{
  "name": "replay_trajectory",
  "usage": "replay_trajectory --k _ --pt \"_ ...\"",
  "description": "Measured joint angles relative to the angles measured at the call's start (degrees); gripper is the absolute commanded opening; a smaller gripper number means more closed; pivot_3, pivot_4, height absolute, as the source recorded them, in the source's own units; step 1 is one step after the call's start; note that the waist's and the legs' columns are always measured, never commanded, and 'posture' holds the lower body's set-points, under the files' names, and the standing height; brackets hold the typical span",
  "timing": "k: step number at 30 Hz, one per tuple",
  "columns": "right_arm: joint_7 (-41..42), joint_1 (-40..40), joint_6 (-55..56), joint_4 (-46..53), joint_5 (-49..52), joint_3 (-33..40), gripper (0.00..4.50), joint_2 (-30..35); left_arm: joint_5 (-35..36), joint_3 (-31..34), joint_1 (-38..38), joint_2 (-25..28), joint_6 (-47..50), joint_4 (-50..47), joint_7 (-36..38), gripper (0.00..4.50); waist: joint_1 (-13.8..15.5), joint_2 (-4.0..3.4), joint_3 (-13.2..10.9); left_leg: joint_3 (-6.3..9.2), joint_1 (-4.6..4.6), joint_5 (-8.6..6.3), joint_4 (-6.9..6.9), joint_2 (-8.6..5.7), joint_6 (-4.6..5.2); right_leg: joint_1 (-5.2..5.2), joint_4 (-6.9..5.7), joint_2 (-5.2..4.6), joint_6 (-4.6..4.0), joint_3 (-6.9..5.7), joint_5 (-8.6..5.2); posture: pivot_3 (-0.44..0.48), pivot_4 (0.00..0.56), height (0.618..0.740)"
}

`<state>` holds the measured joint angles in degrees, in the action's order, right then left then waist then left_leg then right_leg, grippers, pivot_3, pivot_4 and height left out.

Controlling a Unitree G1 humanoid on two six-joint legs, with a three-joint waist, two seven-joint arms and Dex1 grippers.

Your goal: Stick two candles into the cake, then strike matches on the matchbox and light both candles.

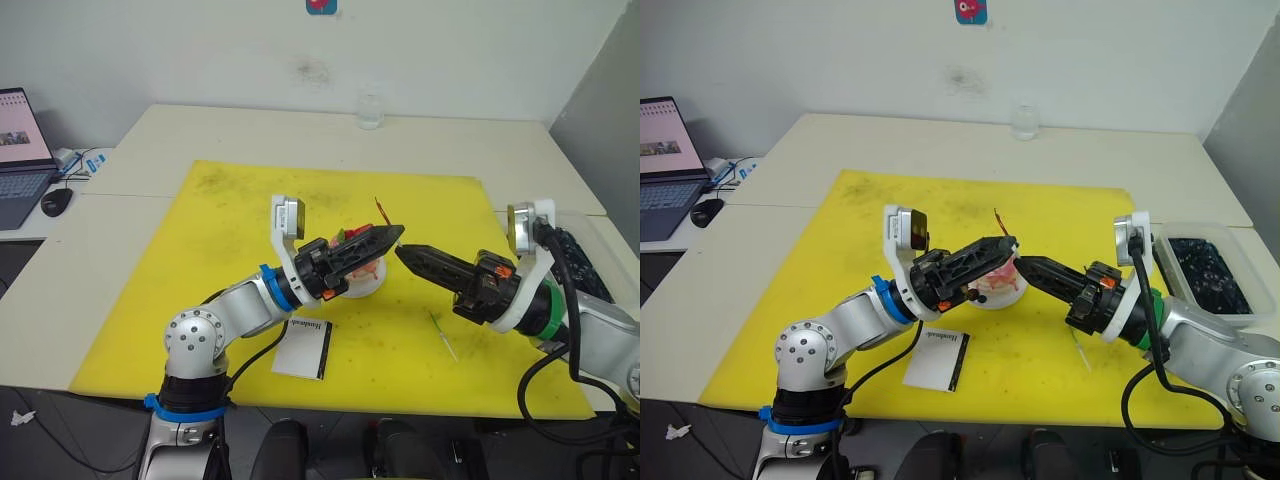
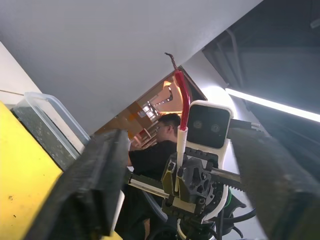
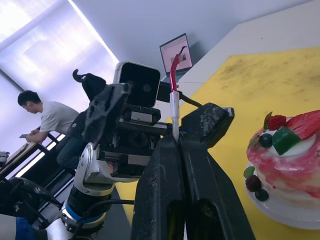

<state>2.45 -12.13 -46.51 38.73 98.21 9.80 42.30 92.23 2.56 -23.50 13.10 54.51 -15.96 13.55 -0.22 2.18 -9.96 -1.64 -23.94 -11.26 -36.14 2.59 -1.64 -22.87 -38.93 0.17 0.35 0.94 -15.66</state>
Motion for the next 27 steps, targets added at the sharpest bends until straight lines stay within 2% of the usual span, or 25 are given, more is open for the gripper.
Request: replay_trajectory --k 7,8,17,21,24,27 --pt "0.05 -0.37 0.16 -0.05 -0.28 -1.04 0.00 0.20 0.00 -0.65 -0.27 0.23 0.38 0.75 1.66 0.23 0.00 0.00 0.00 0.00 -0.02 0.00 0.00 0.01 0.00 -0.02 0.02 0.00 0.00 0.00 0.00 0.000 0.150 0.740" --pt "0.08 -0.40 0.21 -0.07 -0.29 -1.09 0.00 0.24 -0.01 -0.67 -0.33 0.25 0.38 0.77 1.91 0.02 0.00 0.00 0.00 -0.01 -0.02 0.00 0.01 0.02 0.00 -0.02 0.02 0.00 0.00 0.01 0.00 0.000 0.150 0.740" --pt "0.43 -0.98 0.56 -0.11 -1.29 -1.92 0.00 0.76 -1.27 -0.70 -0.62 1.39 0.14 0.59 3.24 0.02 0.00 0.01 -0.01 -0.01 -0.04 0.00 0.03 0.01 0.00 -0.05 0.04 0.00 -0.01 0.01 -0.01 0.000 0.150 0.740" --pt "4.19 -1.00 -0.40 0.57 -6.56 -1.98 1.30 4.98 -7.84 -0.53 -2.69 5.75 -0.95 -1.41 5.36 0.00 0.03 0.01 -0.01 -0.03 -0.09 0.00 0.06 0.01 0.00 -0.15 0.04 -0.01 -0.02 0.01 -0.01 0.000 0.150 0.740" --pt "9.41 -1.05 -1.34 2.34 -15.71 -2.10 2.42 10.26 -17.41 -0.27 -4.96 12.71 -3.92 -3.06 10.53 0.00 0.02 0.01 -0.01 -0.06 -0.19 -0.01 0.09 0.00 -0.01 -0.29 0.05 0.07 -0.06 0.01 -0.03 0.000 0.150 0.740" --pt "12.56 -1.13 -1.27 2.71 -21.74 -2.19 3.54 11.48 -26.14 -0.16 -5.35 17.28 -7.46 -3.50 14.64 0.00 0.04 0.01 -0.01 -0.04 -0.23 -0.01 0.13 0.05 -0.02 -0.33 0.07 0.09 -0.13 -0.02 -0.08 0.000 0.150 0.740"
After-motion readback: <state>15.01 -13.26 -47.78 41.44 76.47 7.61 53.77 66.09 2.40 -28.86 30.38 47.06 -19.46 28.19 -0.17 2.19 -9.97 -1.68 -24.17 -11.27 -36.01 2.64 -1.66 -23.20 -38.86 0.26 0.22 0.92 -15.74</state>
